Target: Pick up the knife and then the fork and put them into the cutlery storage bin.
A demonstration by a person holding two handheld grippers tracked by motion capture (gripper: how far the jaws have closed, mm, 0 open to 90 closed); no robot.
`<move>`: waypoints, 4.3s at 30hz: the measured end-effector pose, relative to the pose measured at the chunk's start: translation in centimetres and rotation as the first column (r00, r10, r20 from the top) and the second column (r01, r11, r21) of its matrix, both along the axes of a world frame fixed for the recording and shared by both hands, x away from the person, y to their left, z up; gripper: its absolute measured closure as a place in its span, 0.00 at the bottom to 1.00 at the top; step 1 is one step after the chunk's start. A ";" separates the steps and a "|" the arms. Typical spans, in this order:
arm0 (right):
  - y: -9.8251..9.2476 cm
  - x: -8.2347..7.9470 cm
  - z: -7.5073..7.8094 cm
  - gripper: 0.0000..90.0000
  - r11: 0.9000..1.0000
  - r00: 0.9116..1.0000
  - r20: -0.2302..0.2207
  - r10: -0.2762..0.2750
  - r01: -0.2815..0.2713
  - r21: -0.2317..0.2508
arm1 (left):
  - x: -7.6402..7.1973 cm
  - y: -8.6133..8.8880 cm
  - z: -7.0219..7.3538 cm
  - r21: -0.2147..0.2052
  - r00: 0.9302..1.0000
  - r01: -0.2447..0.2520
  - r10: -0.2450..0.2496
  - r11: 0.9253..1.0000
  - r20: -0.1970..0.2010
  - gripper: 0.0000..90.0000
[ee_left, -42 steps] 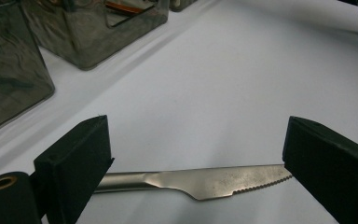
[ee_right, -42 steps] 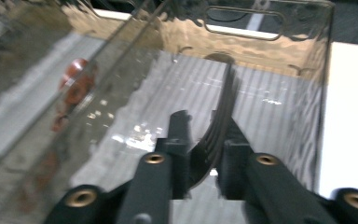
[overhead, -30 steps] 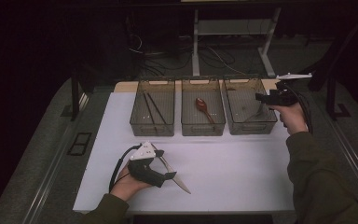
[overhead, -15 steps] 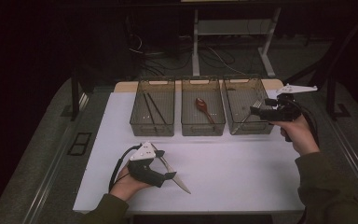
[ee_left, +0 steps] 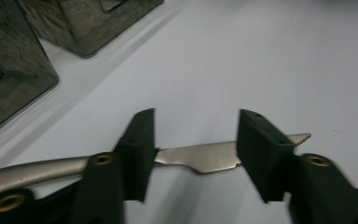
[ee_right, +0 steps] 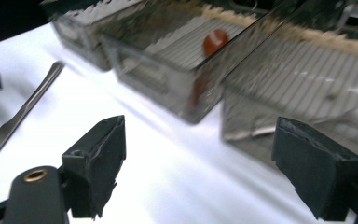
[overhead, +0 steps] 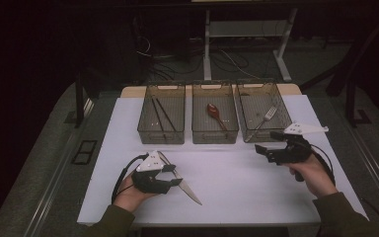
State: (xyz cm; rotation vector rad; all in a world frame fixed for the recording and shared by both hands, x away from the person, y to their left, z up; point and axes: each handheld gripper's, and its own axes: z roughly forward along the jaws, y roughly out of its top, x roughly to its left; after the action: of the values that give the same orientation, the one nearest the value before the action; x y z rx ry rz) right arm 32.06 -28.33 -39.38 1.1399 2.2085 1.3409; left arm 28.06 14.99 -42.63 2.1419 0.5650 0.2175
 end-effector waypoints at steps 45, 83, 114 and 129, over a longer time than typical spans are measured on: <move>-0.3 -5.9 -5.1 0.19 0.996 0.995 -0.050 0.091 -0.092 -0.017 | 2.8 -3.0 -2.5 0.102 0.994 0.085 -0.077 0.991 -0.076 0.99; -0.5 -5.8 -5.1 0.19 0.995 0.993 -0.057 0.104 -0.104 -0.004 | 10.4 -3.8 -0.1 0.199 0.995 0.092 -0.083 0.976 -0.053 0.73; -0.5 -5.8 -5.1 0.19 0.993 0.991 -0.061 0.120 -0.120 0.000 | 10.4 -6.4 0.2 0.434 0.930 0.366 -0.305 0.823 -0.204 0.84; -0.5 -5.7 -5.1 0.19 0.992 0.990 -0.068 0.125 -0.125 0.005 | 9.6 -6.8 0.3 0.460 0.939 0.344 -0.286 0.819 -0.193 0.88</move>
State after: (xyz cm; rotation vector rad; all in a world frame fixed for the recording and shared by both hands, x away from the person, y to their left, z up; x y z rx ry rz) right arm 26.32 -28.79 -44.48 1.0789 2.3634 1.3708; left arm 37.70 8.17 -42.34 2.7192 0.2157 0.0501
